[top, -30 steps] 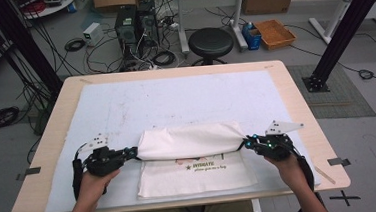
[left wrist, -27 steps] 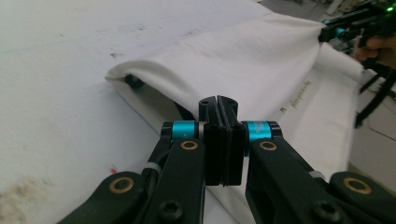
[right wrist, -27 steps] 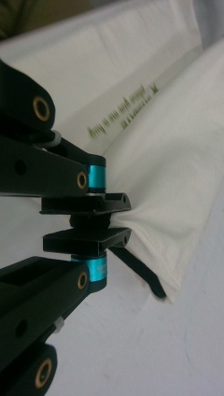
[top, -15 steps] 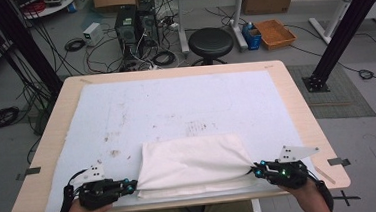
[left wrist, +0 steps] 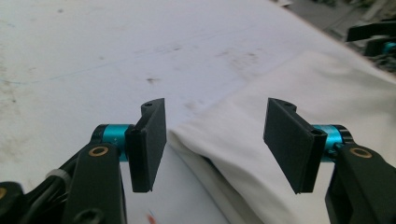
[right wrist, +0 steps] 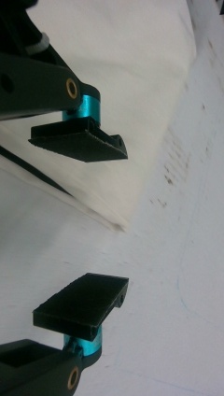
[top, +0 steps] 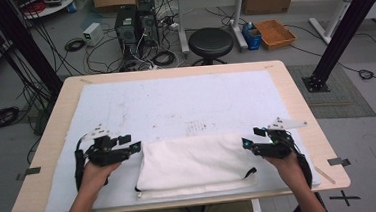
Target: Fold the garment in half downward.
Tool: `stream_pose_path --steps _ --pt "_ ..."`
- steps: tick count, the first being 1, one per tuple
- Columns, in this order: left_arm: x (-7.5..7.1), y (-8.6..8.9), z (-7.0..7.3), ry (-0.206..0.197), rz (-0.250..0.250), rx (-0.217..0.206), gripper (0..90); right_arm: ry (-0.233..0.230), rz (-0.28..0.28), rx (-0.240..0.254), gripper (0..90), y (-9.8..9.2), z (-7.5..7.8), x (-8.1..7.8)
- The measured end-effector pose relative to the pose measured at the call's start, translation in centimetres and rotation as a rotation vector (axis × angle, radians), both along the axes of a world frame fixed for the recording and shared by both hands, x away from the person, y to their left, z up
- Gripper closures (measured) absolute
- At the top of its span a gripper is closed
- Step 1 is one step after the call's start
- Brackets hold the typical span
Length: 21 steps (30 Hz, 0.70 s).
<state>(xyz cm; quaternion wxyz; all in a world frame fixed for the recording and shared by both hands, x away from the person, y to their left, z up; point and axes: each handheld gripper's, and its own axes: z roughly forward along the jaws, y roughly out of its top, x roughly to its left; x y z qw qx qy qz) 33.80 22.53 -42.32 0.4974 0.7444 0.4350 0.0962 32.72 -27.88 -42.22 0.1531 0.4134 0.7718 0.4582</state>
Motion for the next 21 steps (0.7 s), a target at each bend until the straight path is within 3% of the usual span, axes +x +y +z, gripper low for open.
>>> stream_pose_path --steps 2,5,9,10,11,12,13,15,18,21 --pt "1.5 -0.9 -0.9 0.023 -0.015 0.013 39.1 0.015 0.002 -0.017 33.4 0.8 -0.5 1.6" --pt "2.8 -1.6 -2.0 0.047 -0.04 0.05 39.1 0.075 0.043 -0.06 33.4 2.0 -1.5 4.0" --pt "3.4 -2.1 -2.9 0.088 -0.06 0.089 40.8 0.149 0.077 -0.113 32.0 2.9 -2.4 5.7" --pt "3.3 -2.1 -2.8 0.078 -0.063 0.104 44.2 0.15 0.086 -0.126 34.2 3.0 -2.5 5.8" --pt "3.2 -2.1 -2.8 0.082 -0.098 0.105 57.9 0.138 0.089 -0.137 39.7 3.0 -2.6 5.8" --pt "3.1 -2.2 -2.7 0.071 -0.102 0.126 75.6 0.133 0.104 -0.141 53.2 2.9 -2.5 5.8" --pt "3.0 -2.3 -2.7 0.069 -0.107 0.121 81.5 0.143 0.132 -0.12 65.2 2.7 -2.4 5.8" --pt "3.2 -2.3 -2.5 0.062 -0.103 0.096 84.2 0.121 0.166 -0.136 83.0 3.0 -2.2 5.6" --pt "3.7 -1.6 -2.1 0.044 -0.065 0.034 84.8 0.083 0.165 -0.158 86.7 3.4 -2.0 5.7" --pt "4.7 -1.2 -1.9 0.018 -0.009 -0.005 85.0 0.058 0.113 -0.129 87.0 3.3 -1.8 6.5"
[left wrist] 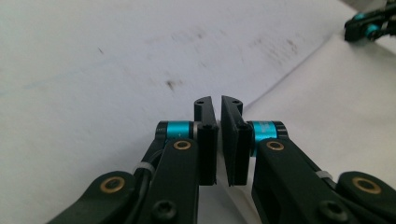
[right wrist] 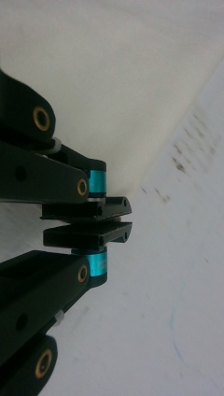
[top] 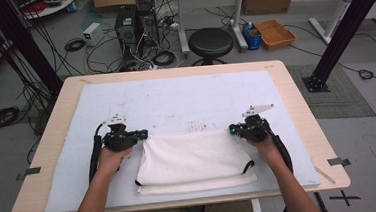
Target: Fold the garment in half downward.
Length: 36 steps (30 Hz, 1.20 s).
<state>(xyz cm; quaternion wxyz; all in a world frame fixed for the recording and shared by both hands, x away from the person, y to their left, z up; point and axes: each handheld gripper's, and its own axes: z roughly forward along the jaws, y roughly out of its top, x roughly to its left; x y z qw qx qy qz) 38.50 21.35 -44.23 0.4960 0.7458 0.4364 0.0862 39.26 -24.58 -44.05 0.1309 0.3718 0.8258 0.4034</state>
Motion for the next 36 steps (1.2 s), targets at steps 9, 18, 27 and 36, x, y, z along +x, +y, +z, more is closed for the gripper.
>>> stream_pose_path --steps 9,18,27,36 --pt "2.2 0.1 -0.3 -0.048 0.079 -0.035 84.6 -0.068 -0.112 0.012 87.0 0.2 0.0 2.5" --pt "-0.1 1.0 0.6 -0.048 0.131 -0.111 51.1 -0.089 -0.141 0.028 58.9 0.0 0.4 1.6" --pt "-6.7 0.7 0.3 -0.008 0.005 -0.002 48.7 -0.059 -0.018 0.032 52.3 -1.6 1.3 -5.1" --pt "-8.5 0.2 -0.8 0.018 -0.041 0.095 75.5 0.011 0.037 -0.002 78.5 -2.2 0.0 -7.6"
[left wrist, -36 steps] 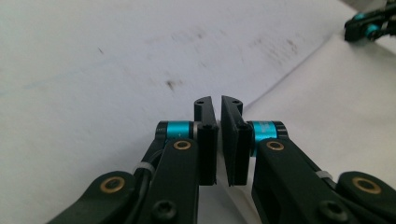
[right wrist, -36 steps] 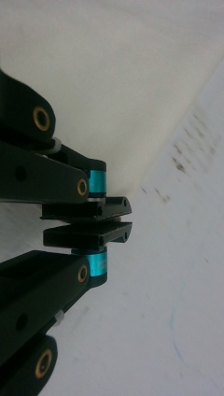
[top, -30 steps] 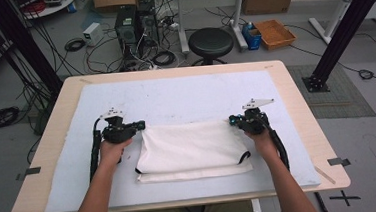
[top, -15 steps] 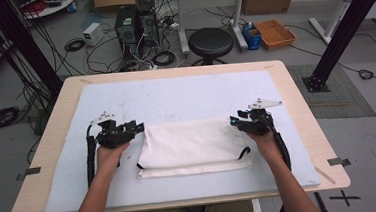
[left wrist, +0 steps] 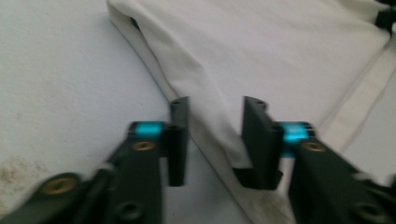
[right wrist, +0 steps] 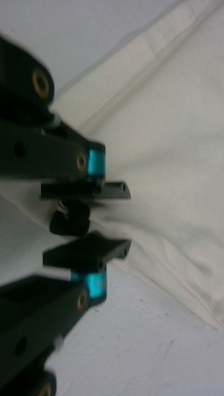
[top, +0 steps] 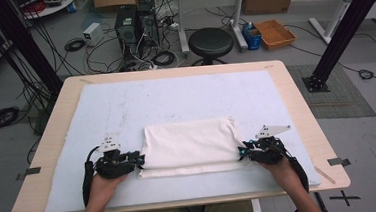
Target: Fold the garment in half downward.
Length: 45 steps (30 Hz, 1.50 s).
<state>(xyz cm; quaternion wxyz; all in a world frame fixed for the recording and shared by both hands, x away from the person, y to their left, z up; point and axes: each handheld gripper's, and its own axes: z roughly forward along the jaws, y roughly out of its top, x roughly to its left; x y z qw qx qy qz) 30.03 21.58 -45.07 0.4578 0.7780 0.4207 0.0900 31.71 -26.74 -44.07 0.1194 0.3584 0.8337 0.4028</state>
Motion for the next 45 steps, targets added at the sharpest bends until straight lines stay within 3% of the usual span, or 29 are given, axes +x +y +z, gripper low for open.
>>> stream_pose_path --steps 2,5,9,11,17,20,23,25,28,32,33,35,37,38,41,45 --pt "-0.2 -0.2 0.2 -0.02 -0.006 0.001 87.2 -0.015 0.005 0.013 80.9 -0.2 0.2 0.0" --pt "-0.3 0.1 0.6 -0.025 -0.02 -0.024 87.8 -0.032 0.015 0.029 82.0 -0.4 0.5 -0.3" --pt "-0.9 0.7 1.3 -0.034 -0.043 -0.119 88.0 -0.055 0.02 0.075 82.6 -0.9 1.4 -1.2" --pt "-1.6 0.9 1.7 -0.037 -0.056 -0.135 87.9 -0.062 0.027 0.099 82.6 -1.2 1.9 -1.7" --pt "-2.9 1.7 1.2 0.007 -0.066 -0.141 88.0 -0.028 0.05 0.081 82.7 -1.8 1.8 -3.1" --pt "-3.2 1.8 1.1 0.031 -0.07 -0.147 88.0 0.005 0.047 0.033 82.8 -1.8 1.3 -3.3" --pt "-3.6 1.9 1.5 0.022 -0.08 -0.192 88.1 0.021 0.045 0.042 83.1 -2.0 1.3 -3.5" --pt "-3.8 2.0 1.9 0.005 -0.085 -0.184 88.1 0.001 0.044 0.076 83.1 -2.3 1.9 -3.7" --pt "-3.7 1.9 1.5 0.014 -0.09 -0.15 88.0 -0.009 0.04 0.066 83.0 -2.6 2.1 -3.6" --pt "-3.6 1.3 0.8 0.035 -0.138 -0.112 87.4 0.061 0.066 0.046 80.0 -2.4 0.6 -3.2" --pt "-3.5 1.2 1.0 0.025 -0.133 -0.116 80.8 0.067 0.063 0.047 68.9 -2.4 0.5 -3.2" --pt "-3.1 1.4 1.6 -0.012 -0.086 -0.137 59.2 0.028 0.022 0.074 51.6 -2.7 0.9 -3.0" --pt "-2.6 1.7 2.3 -0.086 -0.015 -0.146 40.9 -0.044 -0.031 0.117 34.2 -3.2 1.6 -2.8" --pt "-2.4 1.8 2.7 -0.112 0.018 -0.149 36.4 -0.073 -0.051 0.128 29.0 -3.4 1.8 -2.7" --pt "-1.2 2.3 3.5 -0.187 0.075 -0.191 25.6 -0.148 -0.097 0.129 21.7 -3.8 2.2 -1.7" --pt "0.6 2.9 3.9 -0.268 0.117 -0.204 25.3 -0.196 -0.124 0.115 21.4 -4.2 2.5 0.0"
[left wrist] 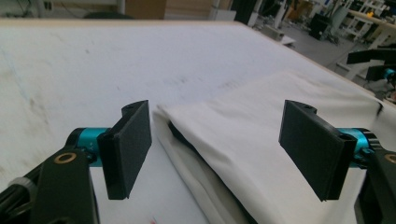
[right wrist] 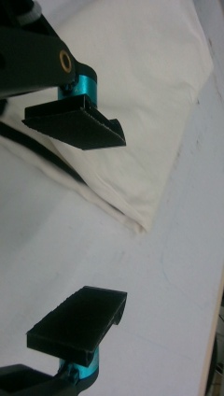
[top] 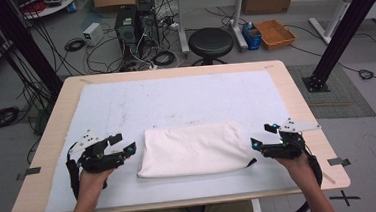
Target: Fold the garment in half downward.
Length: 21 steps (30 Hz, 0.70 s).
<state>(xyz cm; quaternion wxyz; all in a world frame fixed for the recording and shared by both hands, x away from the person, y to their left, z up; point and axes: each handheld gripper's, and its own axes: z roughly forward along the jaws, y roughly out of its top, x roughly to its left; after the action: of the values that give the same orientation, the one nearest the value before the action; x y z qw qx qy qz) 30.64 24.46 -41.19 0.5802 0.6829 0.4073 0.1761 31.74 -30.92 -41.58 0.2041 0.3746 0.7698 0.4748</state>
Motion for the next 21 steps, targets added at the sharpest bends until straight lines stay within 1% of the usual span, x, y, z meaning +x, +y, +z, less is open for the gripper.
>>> stream_pose_path --steps 1,2,3,4,5,6,7,8,9,10,11,12,14,17,19,21 --pt "0.3 0.1 0.0 -0.016 0.009 0.001 25.3 -0.01 -0.008 -0.009 21.4 -0.1 0.1 0.4" --pt "0.5 0.2 -0.1 -0.034 0.019 -0.009 25.3 -0.017 -0.013 -0.014 21.4 -0.1 0.2 0.8" --pt "0.6 0.4 -0.2 -0.051 0.017 -0.011 25.3 -0.025 -0.017 -0.019 21.3 -0.2 0.2 1.1" --pt "0.6 0.5 -0.3 -0.066 0.002 -0.007 25.3 -0.029 -0.029 -0.019 21.2 -0.3 0.1 1.3" --pt "0.5 0.6 -0.4 -0.083 -0.012 0.006 25.4 -0.026 -0.038 -0.02 21.1 -0.4 0.0 1.4" --pt "0.4 0.7 -0.5 -0.099 -0.025 0.027 25.5 -0.029 -0.04 -0.022 21.1 -0.5 -0.1 1.4" --pt "0.2 0.8 -0.6 -0.109 -0.036 0.038 25.5 -0.039 -0.043 -0.028 21.1 -0.6 -0.2 1.3" --pt "0.1 1.0 -0.7 -0.121 -0.042 0.05 25.6 -0.035 -0.037 -0.02 21.1 -0.8 -0.2 1.3" --pt "0.0 1.1 -0.8 -0.127 -0.05 0.052 25.6 -0.032 -0.028 -0.006 21.1 -1.0 -0.2 1.2" --pt "-0.1 1.3 -0.8 -0.132 -0.062 0.046 25.6 -0.033 -0.027 0.0 21.1 -1.1 -0.2 1.1" --pt "-0.2 1.5 -0.9 -0.135 -0.071 0.039 25.6 -0.044 -0.024 0.004 21.1 -1.2 -0.1 1.0" --pt "-0.3 1.6 -0.9 -0.137 -0.082 0.029 25.6 -0.045 -0.018 0.011 21.1 -1.3 -0.1 0.9" --pt "-0.5 1.8 -1.0 -0.133 -0.094 0.027 25.6 -0.056 -0.007 0.004 21.0 -1.4 0.1 0.7" --pt "-0.6 1.7 -1.0 -0.112 -0.105 0.03 25.6 -0.057 -0.006 -0.002 20.8 -1.5 -0.1 0.7" --pt "-0.6 1.5 -1.1 -0.089 -0.115 0.033 25.6 -0.051 -0.006 0.0 20.8 -1.6 -0.2 0.7" --pt "-0.6 1.2 -1.1 -0.081 -0.115 0.044 25.6 -0.048 -0.01 0.002 20.8 -1.7 -0.3 0.6"
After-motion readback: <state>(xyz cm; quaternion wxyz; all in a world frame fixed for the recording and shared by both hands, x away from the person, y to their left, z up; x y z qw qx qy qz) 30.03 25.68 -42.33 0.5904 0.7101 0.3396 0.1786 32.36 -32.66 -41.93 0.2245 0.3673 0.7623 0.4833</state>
